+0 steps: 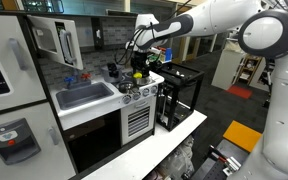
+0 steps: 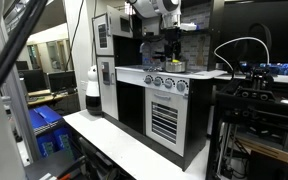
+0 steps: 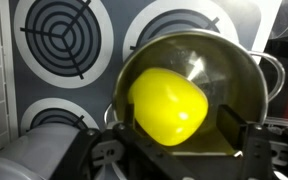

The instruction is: Remove the yellow object from the silver pot and put it on the right cupboard

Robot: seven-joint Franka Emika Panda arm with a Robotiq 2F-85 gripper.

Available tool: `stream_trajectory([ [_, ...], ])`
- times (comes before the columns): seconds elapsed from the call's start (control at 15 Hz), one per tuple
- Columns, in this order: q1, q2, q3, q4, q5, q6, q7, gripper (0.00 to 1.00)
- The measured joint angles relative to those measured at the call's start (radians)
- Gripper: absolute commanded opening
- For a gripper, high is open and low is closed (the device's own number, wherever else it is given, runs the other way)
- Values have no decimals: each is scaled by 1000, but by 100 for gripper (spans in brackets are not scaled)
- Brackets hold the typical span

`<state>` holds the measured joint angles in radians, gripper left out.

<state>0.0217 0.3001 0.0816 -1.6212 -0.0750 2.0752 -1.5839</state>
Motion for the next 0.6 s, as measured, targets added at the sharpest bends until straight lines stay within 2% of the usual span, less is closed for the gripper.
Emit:
stream_trajectory([
  [0.33,-1,0,0,-20,6,3,0,84],
  [0.4,-1,0,0,-21,6,4,0,80],
  [0.47,-1,0,0,-21,6,4,0,66],
  [0.53,-1,0,0,-22,6,5,0,56],
  [0.6,-1,0,0,-22,6,5,0,54],
])
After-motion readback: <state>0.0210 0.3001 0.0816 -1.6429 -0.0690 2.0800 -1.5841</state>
